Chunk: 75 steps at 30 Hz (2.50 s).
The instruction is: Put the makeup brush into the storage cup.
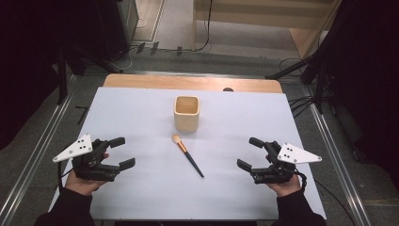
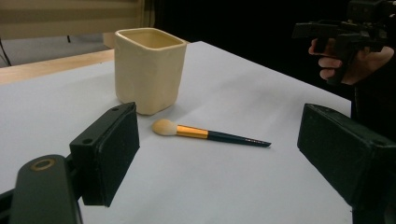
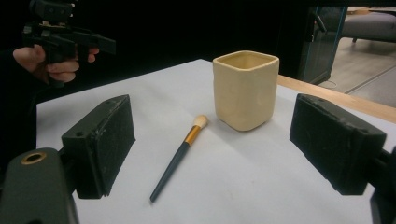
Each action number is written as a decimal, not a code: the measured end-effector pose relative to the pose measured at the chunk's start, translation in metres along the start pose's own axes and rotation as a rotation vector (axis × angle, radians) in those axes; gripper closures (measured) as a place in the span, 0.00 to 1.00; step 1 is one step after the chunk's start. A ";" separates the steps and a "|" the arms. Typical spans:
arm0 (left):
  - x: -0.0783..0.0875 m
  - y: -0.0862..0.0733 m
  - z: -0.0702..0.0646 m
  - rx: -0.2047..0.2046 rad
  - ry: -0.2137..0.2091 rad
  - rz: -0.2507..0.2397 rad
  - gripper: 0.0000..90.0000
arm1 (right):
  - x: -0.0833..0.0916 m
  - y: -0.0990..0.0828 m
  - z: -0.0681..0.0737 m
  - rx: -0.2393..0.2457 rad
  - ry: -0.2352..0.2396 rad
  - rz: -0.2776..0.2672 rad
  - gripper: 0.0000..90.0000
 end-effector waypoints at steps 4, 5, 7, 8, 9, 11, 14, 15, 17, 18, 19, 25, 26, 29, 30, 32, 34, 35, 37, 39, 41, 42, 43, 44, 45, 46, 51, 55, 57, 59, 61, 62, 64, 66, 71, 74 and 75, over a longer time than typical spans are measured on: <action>0.001 0.000 0.000 0.001 0.002 -0.004 0.16 | 0.000 0.000 0.000 0.003 0.003 -0.004 0.17; 0.001 0.000 0.000 0.001 0.002 -0.004 0.16 | 0.000 0.000 0.000 0.003 0.003 -0.004 0.17; 0.001 0.001 0.000 0.004 0.002 -0.010 0.16 | 0.000 0.000 0.001 0.005 0.001 -0.003 0.17; 0.001 0.001 0.001 0.003 0.004 -0.009 0.16 | 0.000 0.000 0.001 0.006 0.001 -0.002 0.17; 0.001 0.001 0.001 0.003 0.004 -0.009 0.16 | 0.000 0.000 0.000 0.006 0.001 -0.002 0.17; 0.001 0.001 0.000 0.004 0.002 -0.009 0.16 | 0.000 0.000 0.000 0.006 0.000 -0.001 0.17; 0.001 0.000 0.000 0.006 0.001 -0.007 0.16 | 0.000 0.000 0.000 -0.002 0.003 0.002 0.17; 0.001 0.000 0.000 0.005 0.002 -0.006 0.16 | -0.001 0.000 0.000 -0.001 0.004 0.002 0.17; 0.001 0.000 0.000 0.008 -0.001 -0.008 0.16 | -0.001 0.000 0.000 -0.001 0.003 0.002 0.17; 0.001 0.001 0.001 0.005 0.000 -0.009 0.16 | 0.000 0.000 0.000 -0.002 0.002 0.002 0.17; 0.001 0.001 0.001 0.005 0.000 -0.009 0.16 | 0.000 0.000 0.000 -0.002 0.000 0.001 0.17; 0.002 0.000 0.001 0.005 0.002 -0.008 0.16 | 0.000 0.000 -0.001 -0.005 0.002 0.002 0.17; 0.002 0.000 0.001 0.007 0.001 -0.009 0.16 | 0.000 0.000 -0.001 -0.005 0.001 0.003 0.17; 0.002 0.000 0.001 0.008 0.002 -0.005 0.16 | 0.000 0.000 0.000 -0.006 0.001 0.004 0.17; 0.001 0.000 0.001 0.008 0.003 -0.005 0.16 | 0.000 0.000 -0.001 -0.006 0.001 0.002 0.17; 0.002 0.000 0.001 0.008 0.000 -0.007 0.16 | 0.000 0.000 -0.001 -0.007 0.001 0.001 0.17; 0.001 0.000 0.000 0.008 -0.002 -0.008 0.16 | 0.000 0.000 -0.001 -0.009 0.002 0.001 0.17; 0.001 0.000 0.000 0.007 -0.003 -0.008 0.16 | 0.000 0.000 -0.001 -0.009 0.001 0.001 0.17; 0.001 0.001 0.000 0.004 -0.004 -0.008 0.16 | 0.000 0.000 -0.001 -0.008 0.002 0.002 0.17; 0.002 0.001 0.001 0.003 -0.005 -0.007 0.16 | 0.001 0.000 -0.001 -0.012 0.001 0.002 0.17; 0.003 0.001 0.001 0.003 -0.005 -0.005 0.16 | 0.001 0.000 -0.001 -0.014 0.000 -0.001 0.17; 0.003 0.002 0.002 0.004 -0.005 -0.006 0.16 | 0.001 0.000 -0.001 -0.016 0.000 0.000 0.17; 0.003 0.002 0.002 0.004 -0.005 -0.006 0.16 | 0.001 0.001 -0.001 -0.014 0.000 -0.002 0.17; 0.003 0.003 0.002 0.003 -0.009 -0.011 0.16 | 0.001 0.001 -0.001 -0.014 0.001 -0.002 0.17; 0.003 0.003 0.002 -0.001 -0.011 -0.008 0.16 | 0.001 0.001 -0.001 -0.014 0.001 -0.002 0.17; 0.002 0.003 0.002 -0.004 -0.014 -0.006 0.16 | 0.001 0.001 -0.001 -0.013 0.000 -0.003 0.17; 0.000 0.003 0.003 -0.001 -0.019 -0.008 0.16 | 0.001 0.000 -0.001 -0.014 -0.002 0.003 0.17; -0.004 0.004 0.004 -0.005 -0.025 -0.002 0.16 | 0.001 0.000 -0.001 -0.014 -0.001 0.007 0.17; -0.005 0.004 0.005 -0.010 -0.030 0.000 0.16 | 0.001 0.000 -0.001 -0.010 -0.002 0.009 0.17; -0.008 0.003 0.005 -0.011 -0.040 0.002 0.16 | 0.001 0.000 -0.001 -0.009 -0.001 0.008 0.17; -0.012 0.003 0.006 -0.015 -0.045 0.012 0.16 | 0.001 0.001 -0.001 -0.011 -0.004 0.005 0.17; -0.014 0.003 0.006 -0.017 -0.050 0.018 0.16 | 0.001 0.001 -0.001 -0.011 -0.004 0.005 0.17; -0.016 0.003 0.006 -0.011 -0.057 0.013 0.16 | 0.001 0.001 -0.001 -0.011 -0.005 0.008 0.17; -0.022 0.006 0.007 0.002 -0.080 0.007 0.16 | 0.001 0.001 -0.001 -0.004 -0.006 0.008 0.17; -0.034 0.012 0.008 -0.042 -0.104 0.046 0.16 | 0.003 0.001 -0.001 -0.007 -0.007 0.007 0.17; -0.040 0.014 0.011 -0.046 -0.111 0.041 0.17 | 0.003 0.001 -0.001 -0.011 -0.008 0.006 0.17; -0.040 0.014 0.011 -0.046 -0.111 0.041 0.17 | 0.003 0.002 -0.001 -0.008 -0.007 0.006 0.17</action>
Point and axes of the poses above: each handheld gripper's, and its own axes: x roughly backward along the jaws, y roughly out of its top, z roughly to its left, the point moved 6 cm from there along -x, roughly forward along the jaws, and after that the axes turned 13 degrees about -x, right-handed, at the moved point
